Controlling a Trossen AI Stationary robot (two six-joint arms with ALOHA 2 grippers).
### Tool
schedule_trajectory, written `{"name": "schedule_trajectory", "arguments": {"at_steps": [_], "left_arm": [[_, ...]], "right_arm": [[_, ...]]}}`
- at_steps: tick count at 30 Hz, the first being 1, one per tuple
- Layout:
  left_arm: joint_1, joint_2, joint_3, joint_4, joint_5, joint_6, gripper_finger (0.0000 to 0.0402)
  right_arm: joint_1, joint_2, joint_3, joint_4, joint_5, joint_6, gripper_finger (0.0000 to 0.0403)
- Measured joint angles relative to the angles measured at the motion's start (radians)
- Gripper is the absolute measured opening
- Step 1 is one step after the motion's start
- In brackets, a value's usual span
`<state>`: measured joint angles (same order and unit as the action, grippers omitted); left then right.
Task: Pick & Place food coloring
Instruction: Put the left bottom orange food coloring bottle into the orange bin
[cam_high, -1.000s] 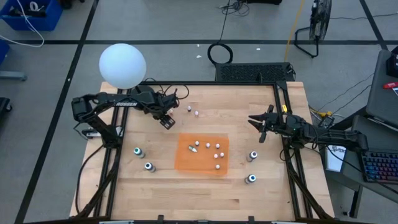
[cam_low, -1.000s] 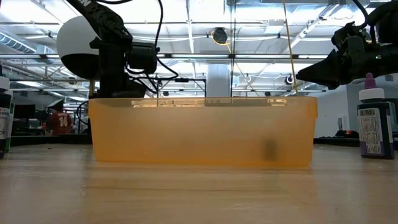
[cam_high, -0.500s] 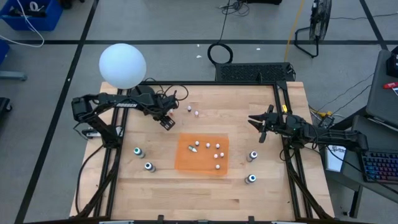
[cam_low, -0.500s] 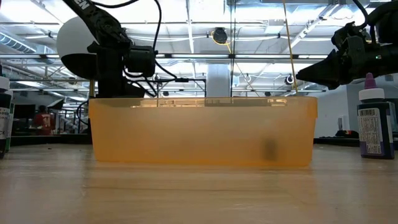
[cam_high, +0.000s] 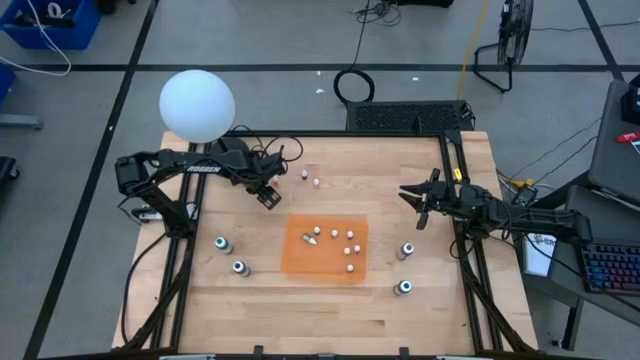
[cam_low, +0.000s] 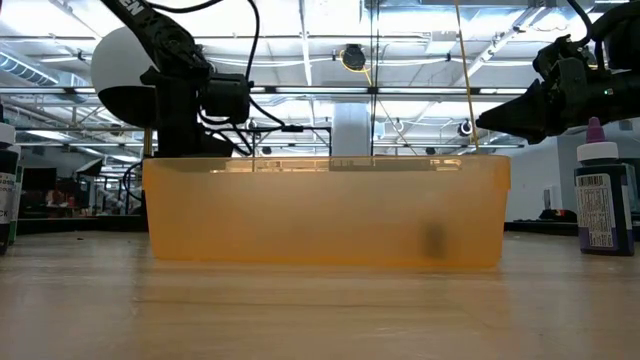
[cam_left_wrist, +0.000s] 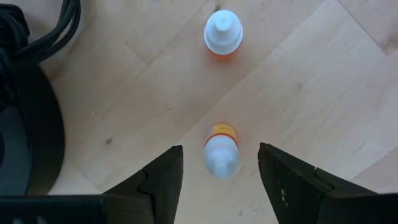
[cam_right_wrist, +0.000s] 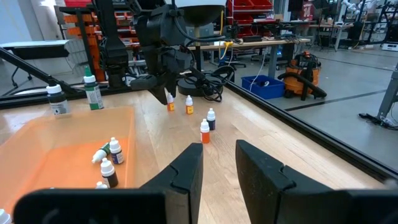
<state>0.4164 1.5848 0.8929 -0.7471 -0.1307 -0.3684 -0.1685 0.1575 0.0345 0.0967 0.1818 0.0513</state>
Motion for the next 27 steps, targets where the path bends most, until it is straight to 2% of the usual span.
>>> {"name": "schedule_trajectory", "arguments": {"at_steps": [3,12,20,27], "left_arm": [[0.000,0.000,0.000,0.000,0.000,0.000,0.0179],[0.000,0.000,0.001,0.002,0.003,0.015,0.0060],[-0.019,-0.020,0.045,-0.058,0.028,0.001,0.0055],[-0.157,-0.036,0.201,-0.146,0.079,0.000,0.0055]], "right_arm": [[0.000,0.000,0.000,0.000,0.000,0.000,0.0084],[0.000,0.000,0.000,0.000,0.000,0.000,0.0084],[0.000,0.000,0.000,0.000,0.000,0.000,0.0084],[0.000,0.000,-0.001,0.000,0.000,0.000,0.0084]]}}
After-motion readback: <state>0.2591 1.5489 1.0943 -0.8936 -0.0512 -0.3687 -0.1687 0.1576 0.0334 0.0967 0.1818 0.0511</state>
